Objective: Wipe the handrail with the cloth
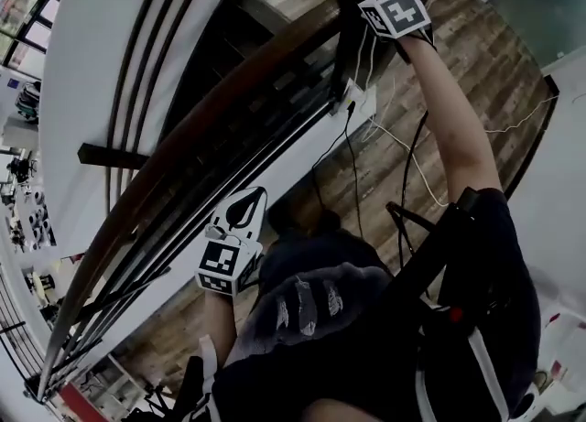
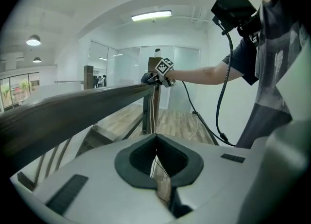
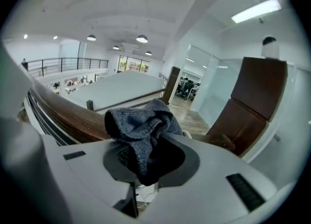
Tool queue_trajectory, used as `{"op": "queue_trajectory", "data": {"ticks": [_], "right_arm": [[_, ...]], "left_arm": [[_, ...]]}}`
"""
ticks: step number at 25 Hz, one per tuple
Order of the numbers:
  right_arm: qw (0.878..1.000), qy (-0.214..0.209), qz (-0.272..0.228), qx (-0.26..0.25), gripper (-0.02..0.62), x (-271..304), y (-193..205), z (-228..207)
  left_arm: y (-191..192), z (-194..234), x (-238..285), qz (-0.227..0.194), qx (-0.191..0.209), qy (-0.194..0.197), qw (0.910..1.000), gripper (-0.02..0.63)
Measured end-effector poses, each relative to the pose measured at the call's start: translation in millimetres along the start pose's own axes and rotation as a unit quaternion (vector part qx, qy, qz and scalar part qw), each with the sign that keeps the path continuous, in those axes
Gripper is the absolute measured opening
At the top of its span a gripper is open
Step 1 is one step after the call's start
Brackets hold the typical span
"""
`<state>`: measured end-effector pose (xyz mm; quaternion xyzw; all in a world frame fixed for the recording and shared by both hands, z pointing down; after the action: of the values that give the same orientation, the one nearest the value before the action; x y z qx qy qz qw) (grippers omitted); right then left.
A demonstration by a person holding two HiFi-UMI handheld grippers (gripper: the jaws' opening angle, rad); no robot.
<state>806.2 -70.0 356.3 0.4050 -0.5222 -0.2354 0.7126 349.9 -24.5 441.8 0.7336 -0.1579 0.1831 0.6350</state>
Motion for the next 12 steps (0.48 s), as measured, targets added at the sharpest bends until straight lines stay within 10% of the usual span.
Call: {"op": "queue_trajectory", "data": {"ticks": [9, 12], "right_arm": [[1.0, 0.012, 0.017, -0.016, 0.055, -9, 11, -4], [0.996, -0.072, -0.041, -0.013, 0.055, -46, 1, 32]], "left_arm": [[-7, -7, 0, 0.008, 0.028, 0.008, 0.9995, 0.008], [-10, -11, -2, 0.004, 0.031, 0.004, 0.9995, 0.008]]}}
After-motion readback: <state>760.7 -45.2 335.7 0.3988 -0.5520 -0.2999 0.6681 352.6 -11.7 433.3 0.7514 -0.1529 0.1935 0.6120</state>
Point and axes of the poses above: the fingertips, and each gripper's own axes: x forward along the fingers, z to its left, y out of its underside, the point moved 5 cm from there along -x, backward along the fingers, and after that the axes turned 13 degrees about x, right-handed, at the moved point
